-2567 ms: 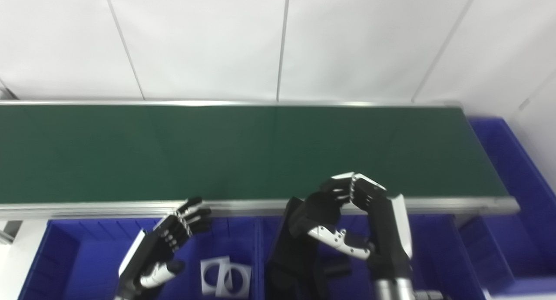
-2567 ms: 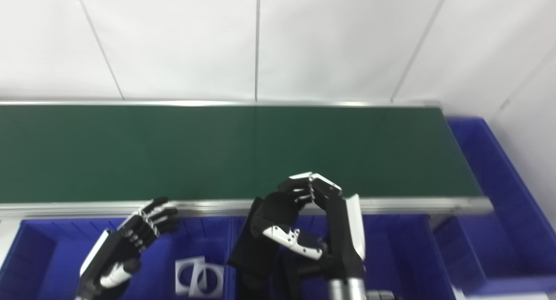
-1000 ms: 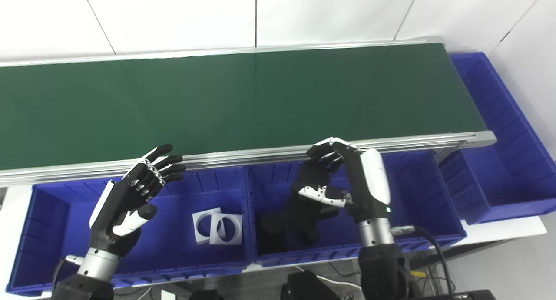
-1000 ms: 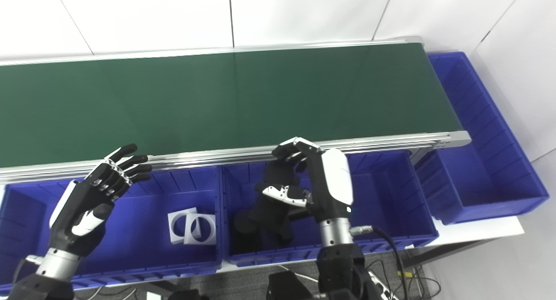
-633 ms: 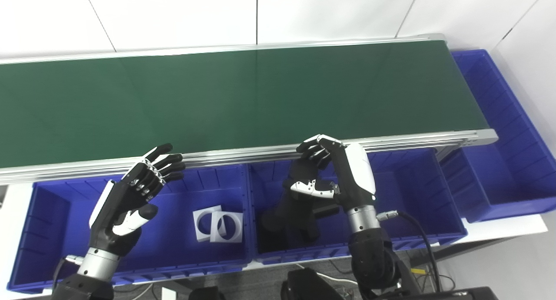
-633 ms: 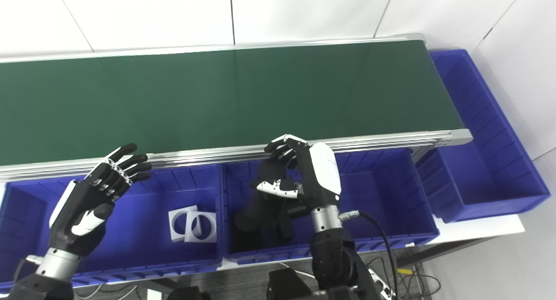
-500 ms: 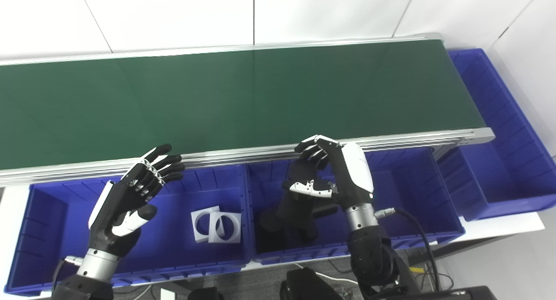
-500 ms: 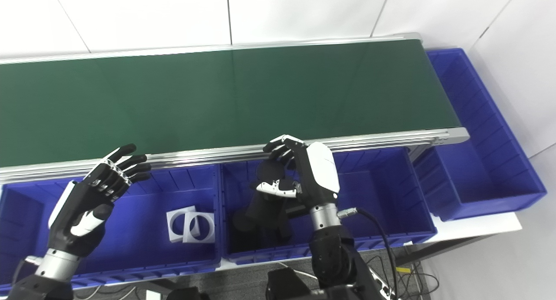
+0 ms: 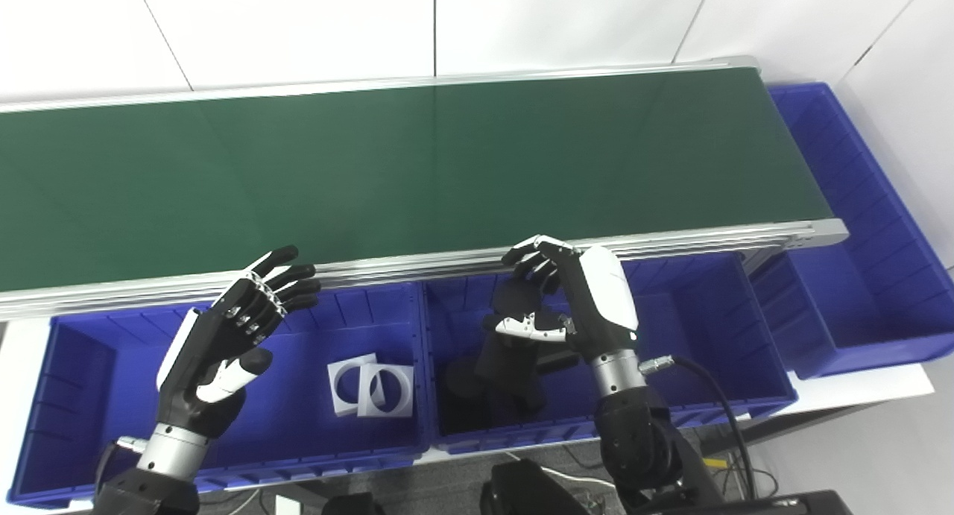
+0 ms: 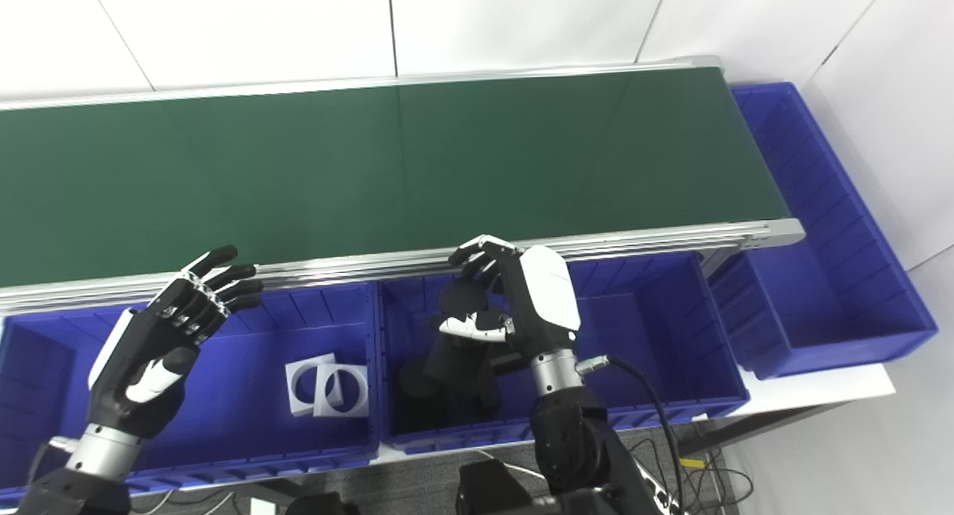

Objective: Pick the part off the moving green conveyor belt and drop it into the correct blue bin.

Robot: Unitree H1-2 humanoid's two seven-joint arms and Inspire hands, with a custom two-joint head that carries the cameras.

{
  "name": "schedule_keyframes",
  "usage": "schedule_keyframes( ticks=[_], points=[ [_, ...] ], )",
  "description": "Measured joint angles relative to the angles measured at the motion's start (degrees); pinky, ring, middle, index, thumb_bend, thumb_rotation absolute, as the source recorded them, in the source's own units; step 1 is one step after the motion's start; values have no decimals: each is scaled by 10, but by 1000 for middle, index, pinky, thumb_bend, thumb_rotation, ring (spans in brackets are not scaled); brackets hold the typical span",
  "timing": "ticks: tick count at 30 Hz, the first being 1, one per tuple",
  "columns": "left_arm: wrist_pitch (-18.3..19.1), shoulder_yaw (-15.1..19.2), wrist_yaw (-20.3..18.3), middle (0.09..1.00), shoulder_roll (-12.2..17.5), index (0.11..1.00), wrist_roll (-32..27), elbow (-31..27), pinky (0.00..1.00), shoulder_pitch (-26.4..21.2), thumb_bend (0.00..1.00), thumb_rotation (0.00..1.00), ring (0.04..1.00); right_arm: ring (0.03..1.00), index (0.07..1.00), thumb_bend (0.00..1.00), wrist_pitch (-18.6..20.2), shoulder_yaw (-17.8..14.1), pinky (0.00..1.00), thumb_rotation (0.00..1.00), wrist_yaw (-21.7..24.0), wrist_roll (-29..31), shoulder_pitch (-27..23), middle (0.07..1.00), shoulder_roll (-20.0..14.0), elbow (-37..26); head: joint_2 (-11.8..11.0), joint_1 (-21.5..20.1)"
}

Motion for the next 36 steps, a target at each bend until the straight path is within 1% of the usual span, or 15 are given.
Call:
schedule_keyframes(
  ticks=[2, 3, 4, 5, 7, 9, 11, 17, 21, 28, 29, 30, 31, 33, 36],
  points=[
    [0, 0, 0, 794, -2, 849, 0, 0, 748, 0, 946, 564, 762, 447, 530, 512, 0, 1, 370, 2, 1, 5, 4, 478, -1, -3, 0, 0],
    [0, -1, 0, 796, -2, 850, 0, 0, 750, 0, 944, 562, 764, 518, 513, 518, 2, 2, 448, 77, 4, 2, 7, 546, -3, -7, -1, 2],
    [0, -2, 0, 797, -3, 851, 0, 1, 749, 0, 945, 561, 766, 617, 606, 754, 4, 4, 541, 248, 9, -7, 11, 643, -6, -17, -2, 2],
    [0, -2, 0, 797, -3, 851, 0, 1, 749, 0, 943, 560, 767, 672, 661, 847, 6, 8, 595, 323, 18, -13, 15, 700, -10, -28, -2, 2],
    [0, -3, 0, 801, -3, 855, 0, 1, 752, 0, 940, 559, 771, 755, 759, 940, 13, 15, 688, 424, 40, -21, 21, 793, -16, -51, -4, 3],
    [0, -3, 0, 801, -3, 854, 0, 1, 752, -1, 940, 561, 771, 786, 827, 954, 21, 18, 713, 483, 59, -29, 23, 838, -21, -63, -4, 4],
    [-1, -4, 0, 798, -3, 853, 0, 1, 749, -1, 941, 565, 767, 797, 861, 958, 33, 20, 729, 505, 75, -33, 25, 848, -21, -69, -4, 5],
    [-4, -5, 0, 798, -3, 856, 2, 3, 746, -1, 930, 567, 766, 794, 883, 994, 37, 21, 735, 529, 89, -34, 34, 847, -21, -83, -6, 6],
    [-13, -5, 0, 796, -3, 855, 1, 5, 745, -1, 932, 566, 768, 795, 892, 1000, 37, 20, 736, 603, 90, -29, 34, 850, -21, -83, -9, 10],
    [-16, -8, 0, 804, -4, 857, 8, 7, 749, 0, 940, 571, 778, 765, 863, 1000, 36, 19, 684, 624, 87, -1, 36, 824, -17, -83, -18, 24],
    [-17, -9, 0, 807, -4, 860, 9, 8, 748, 0, 934, 573, 777, 737, 837, 899, 35, 20, 653, 678, 83, 5, 38, 809, -15, -83, -24, 32],
    [-19, -10, 0, 807, -5, 861, 9, 11, 746, 0, 933, 574, 774, 736, 818, 786, 34, 20, 646, 782, 79, 11, 40, 807, -11, -83, -24, 33],
    [-21, -10, 0, 807, -5, 861, 10, 14, 745, 0, 933, 574, 773, 738, 816, 768, 34, 21, 646, 801, 77, 21, 43, 807, -6, -83, -24, 33],
    [-25, -12, 0, 809, -7, 863, 14, 21, 748, 0, 930, 572, 774, 747, 814, 668, 34, 26, 658, 943, 81, 53, 51, 809, 5, -89, -34, 51],
    [-28, -16, 0, 810, -13, 865, 18, 25, 749, 2, 929, 566, 776, 766, 841, 636, 34, 33, 694, 995, 100, 112, 66, 819, 22, -112, -40, 61]
  ],
)
